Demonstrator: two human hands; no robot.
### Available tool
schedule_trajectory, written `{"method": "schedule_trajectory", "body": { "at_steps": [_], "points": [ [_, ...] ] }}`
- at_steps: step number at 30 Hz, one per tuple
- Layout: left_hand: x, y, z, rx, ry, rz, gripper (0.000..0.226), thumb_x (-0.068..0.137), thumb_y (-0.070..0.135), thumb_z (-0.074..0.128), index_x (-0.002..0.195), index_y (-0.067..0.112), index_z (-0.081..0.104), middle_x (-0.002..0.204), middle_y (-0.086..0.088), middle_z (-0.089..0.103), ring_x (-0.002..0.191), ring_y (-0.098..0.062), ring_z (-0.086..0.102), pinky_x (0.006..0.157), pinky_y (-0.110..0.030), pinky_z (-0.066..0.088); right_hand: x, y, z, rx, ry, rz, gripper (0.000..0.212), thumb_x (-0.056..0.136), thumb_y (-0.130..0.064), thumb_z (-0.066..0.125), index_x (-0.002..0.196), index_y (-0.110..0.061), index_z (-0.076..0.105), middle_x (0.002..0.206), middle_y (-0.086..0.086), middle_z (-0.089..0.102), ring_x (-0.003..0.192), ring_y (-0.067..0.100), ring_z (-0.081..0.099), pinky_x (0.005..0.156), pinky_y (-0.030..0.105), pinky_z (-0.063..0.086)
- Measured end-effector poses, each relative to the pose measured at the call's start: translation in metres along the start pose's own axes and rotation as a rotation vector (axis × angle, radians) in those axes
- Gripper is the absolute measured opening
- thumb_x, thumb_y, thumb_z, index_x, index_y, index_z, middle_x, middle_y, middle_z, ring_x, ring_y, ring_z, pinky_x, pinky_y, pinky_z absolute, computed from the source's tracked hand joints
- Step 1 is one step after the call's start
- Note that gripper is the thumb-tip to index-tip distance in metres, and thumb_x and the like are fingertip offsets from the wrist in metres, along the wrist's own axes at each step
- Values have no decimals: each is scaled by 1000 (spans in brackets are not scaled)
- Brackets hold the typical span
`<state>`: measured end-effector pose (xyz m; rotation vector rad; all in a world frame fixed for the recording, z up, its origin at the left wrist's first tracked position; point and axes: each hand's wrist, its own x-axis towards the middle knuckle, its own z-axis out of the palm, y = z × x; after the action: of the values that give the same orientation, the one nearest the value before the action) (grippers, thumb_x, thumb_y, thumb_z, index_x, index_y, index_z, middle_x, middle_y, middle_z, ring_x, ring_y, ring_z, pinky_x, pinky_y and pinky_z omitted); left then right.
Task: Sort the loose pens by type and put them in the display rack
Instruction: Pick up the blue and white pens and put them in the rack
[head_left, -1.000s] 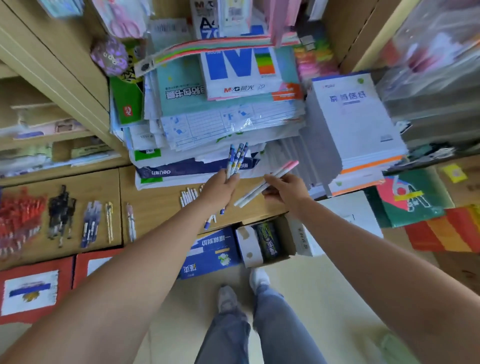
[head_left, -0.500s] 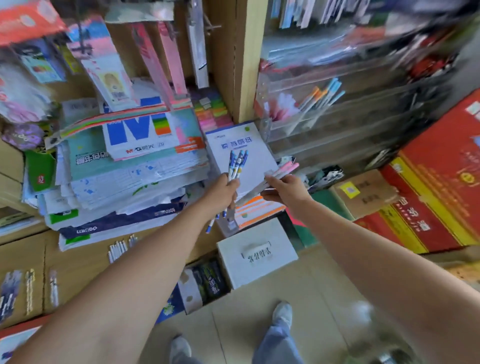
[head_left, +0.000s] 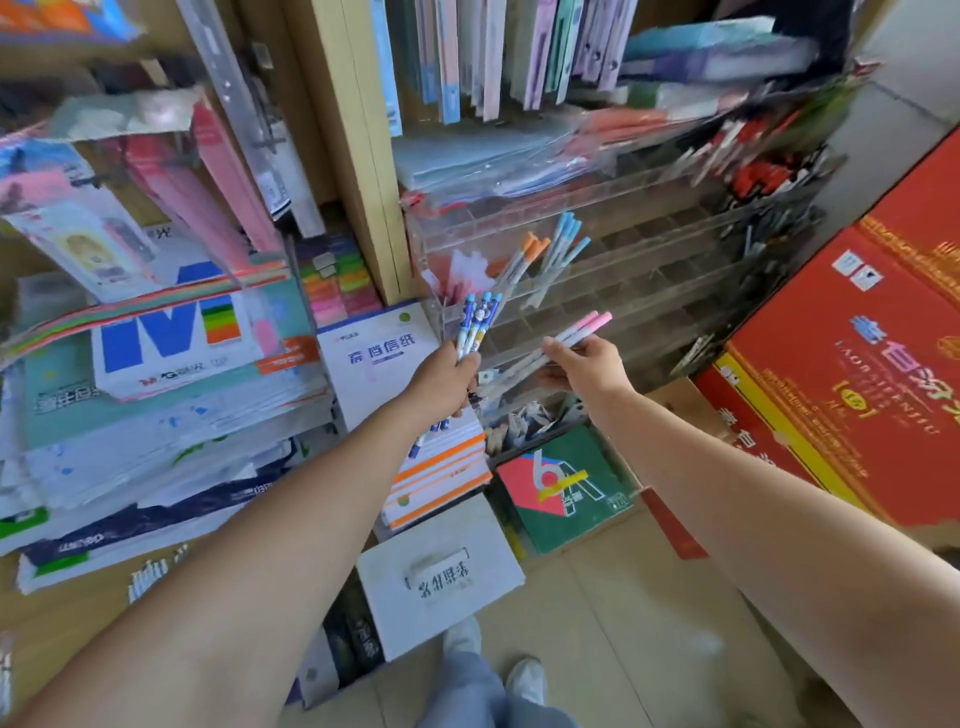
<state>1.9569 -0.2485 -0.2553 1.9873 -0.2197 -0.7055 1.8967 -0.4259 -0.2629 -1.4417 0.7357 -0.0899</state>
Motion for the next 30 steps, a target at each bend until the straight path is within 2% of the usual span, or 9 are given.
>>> {"method": "schedule_trajectory", "body": {
  "at_steps": [3,8,14,18,20,23,25,27,30],
  "points": [
    [23,9,2,27,-9,19,21,102,28,38,115,14,45,83,-6,52,67,-21,47,61,-35,43,23,-6,-9,10,62,-1,9,91,-17,65,89,-9,62,81,8,70,59,16,69,63,27,60],
    [57,22,3,74,-53,46,15,102,30,39,104,16,45,80,-4,51,66,-21,47,62,-37,43,62,-21,-28,1,163,14,9,91,-21,65,90,-12,64,89,10,73,75,23,72,75,34,59],
    [97,44,17,83,-53,43,20,101,31,38,116,20,45,78,-2,52,66,-20,49,64,-37,45,113,-48,-56,-13,273,-35,11,91,-21,65,91,-10,66,86,8,72,70,20,71,75,34,60],
    [122,58,35,52,-33,19,11,103,28,38,104,17,42,74,-2,49,61,-17,44,62,-35,42,155,-70,-80,-57,327,-73,9,90,-22,66,83,-19,62,83,1,71,72,14,71,76,30,59],
    [131,66,45,28,-4,7,7,103,26,37,102,19,38,73,-2,47,58,-16,42,57,-31,41,181,-79,-92,-107,341,-96,9,89,-25,67,85,-18,65,84,0,71,74,14,71,78,32,59],
    [145,76,60,-20,59,-29,6,103,25,37,101,19,38,73,-3,47,54,-16,40,52,-28,38,215,-90,-104,-176,319,-126,16,89,-26,66,95,-11,67,88,3,71,78,17,71,80,33,57],
    [151,81,69,-28,86,-61,10,103,26,37,107,17,40,73,-2,48,55,-15,42,53,-27,39,233,-94,-107,-197,268,-134,12,90,-23,65,96,-12,65,89,3,68,81,19,69,80,31,56],
    [156,86,77,-66,126,-97,16,103,26,38,114,16,41,73,-1,48,57,-14,43,53,-27,40,250,-94,-108,-215,211,-144,12,90,-22,66,96,-11,66,88,4,68,84,22,69,83,36,56],
    [161,91,87,-96,166,-139,14,103,25,38,114,17,41,74,-2,48,58,-14,43,52,-25,39,272,-87,-106,-295,109,-115,16,89,-21,66,97,-7,68,87,7,67,86,28,69,86,42,55]
  ]
}}
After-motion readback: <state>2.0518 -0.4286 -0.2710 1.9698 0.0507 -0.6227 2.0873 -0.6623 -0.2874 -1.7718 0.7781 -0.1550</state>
